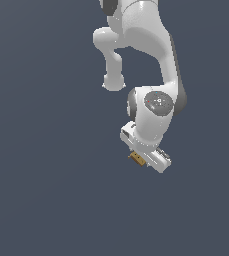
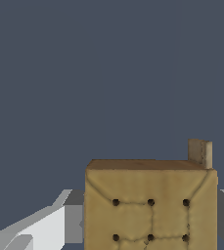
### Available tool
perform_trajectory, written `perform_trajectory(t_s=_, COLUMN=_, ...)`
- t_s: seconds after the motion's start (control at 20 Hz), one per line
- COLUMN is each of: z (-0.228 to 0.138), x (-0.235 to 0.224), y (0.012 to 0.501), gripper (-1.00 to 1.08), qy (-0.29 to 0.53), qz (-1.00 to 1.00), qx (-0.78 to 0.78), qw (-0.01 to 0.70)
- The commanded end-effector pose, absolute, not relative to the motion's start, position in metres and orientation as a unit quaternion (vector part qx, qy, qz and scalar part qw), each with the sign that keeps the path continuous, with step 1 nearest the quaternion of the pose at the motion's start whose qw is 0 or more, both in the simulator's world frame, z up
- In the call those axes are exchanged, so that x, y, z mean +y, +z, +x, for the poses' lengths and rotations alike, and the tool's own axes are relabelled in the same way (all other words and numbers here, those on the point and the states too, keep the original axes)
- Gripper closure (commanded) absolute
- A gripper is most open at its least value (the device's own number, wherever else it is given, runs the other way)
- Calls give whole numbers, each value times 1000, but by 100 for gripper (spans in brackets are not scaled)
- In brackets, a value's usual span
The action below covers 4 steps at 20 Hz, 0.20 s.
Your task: Pick up the object and move it to a goal position.
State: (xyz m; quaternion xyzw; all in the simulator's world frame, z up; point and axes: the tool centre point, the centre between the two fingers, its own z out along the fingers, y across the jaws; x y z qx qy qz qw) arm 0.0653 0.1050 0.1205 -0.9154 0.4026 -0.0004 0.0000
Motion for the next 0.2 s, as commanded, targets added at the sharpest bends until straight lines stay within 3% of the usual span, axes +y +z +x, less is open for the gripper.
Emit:
perform_trajectory(t_s=0.0, z=68, x=106, y=126, gripper=108, qy=0, qz=-915, qx=403, qw=0)
perform_trajectory(t_s=0.15, z=69, x=107, y=128, gripper=108, qy=0, qz=-915, qx=403, qw=0)
